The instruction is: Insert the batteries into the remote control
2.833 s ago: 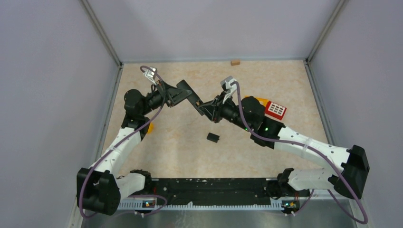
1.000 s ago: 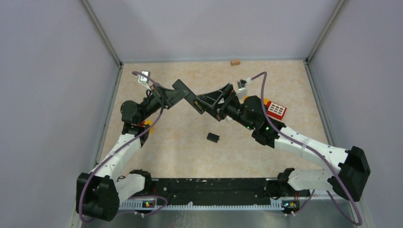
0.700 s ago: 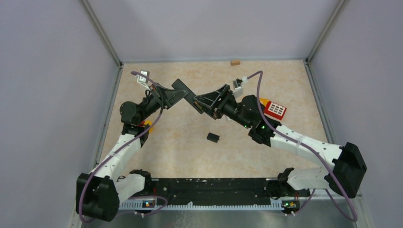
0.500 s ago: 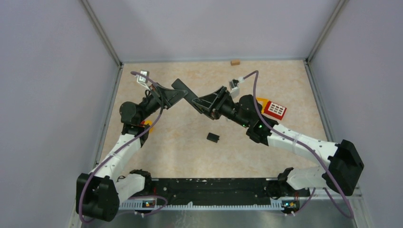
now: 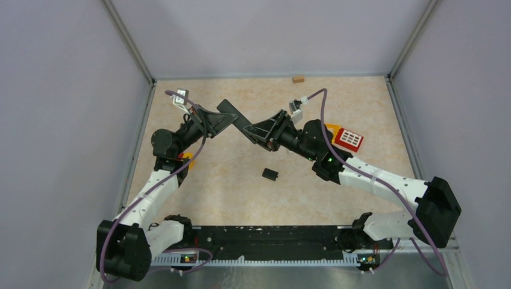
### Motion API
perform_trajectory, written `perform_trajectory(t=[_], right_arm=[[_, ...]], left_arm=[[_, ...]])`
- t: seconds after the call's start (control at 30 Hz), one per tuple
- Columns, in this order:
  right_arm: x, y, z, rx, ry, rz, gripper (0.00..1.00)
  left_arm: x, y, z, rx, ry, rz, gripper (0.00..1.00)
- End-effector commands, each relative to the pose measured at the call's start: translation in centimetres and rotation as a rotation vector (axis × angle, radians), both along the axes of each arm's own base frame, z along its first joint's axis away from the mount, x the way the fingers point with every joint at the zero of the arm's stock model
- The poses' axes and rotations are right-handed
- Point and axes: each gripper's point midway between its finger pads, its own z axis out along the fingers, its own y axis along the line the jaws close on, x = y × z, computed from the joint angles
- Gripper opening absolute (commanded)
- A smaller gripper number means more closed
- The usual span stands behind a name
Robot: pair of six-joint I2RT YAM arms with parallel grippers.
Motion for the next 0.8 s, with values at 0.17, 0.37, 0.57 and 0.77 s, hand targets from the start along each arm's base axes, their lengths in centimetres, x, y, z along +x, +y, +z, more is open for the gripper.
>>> perform_trajectory(t=[0.17,0.37,0.57,0.77], right_arm=[[0.0,-0.9,3.4,0.079,-0.109,-0.012,0.71],[0.5,-2.1,3.2,0.074,-0.109,-0.056,0.70],[0.5,-2.6,3.3,0.118,-0.111,-0.054,0.57],[0.5,-2.0,2.9,0.124,-0.100,-0.021,0.46]], left_arm=[[-0.7,0.1,1.4,0.006,-0.091,0.012,0.00],[-0.9,0.2,1.7,0.010,-0.115,0.015,0.00],[-1.3,0.2,2.0,0.005,-0.139,0.004,0.00],[-1.7,0.2,2.2,-0.006,-0.162,-0.006,0.00]])
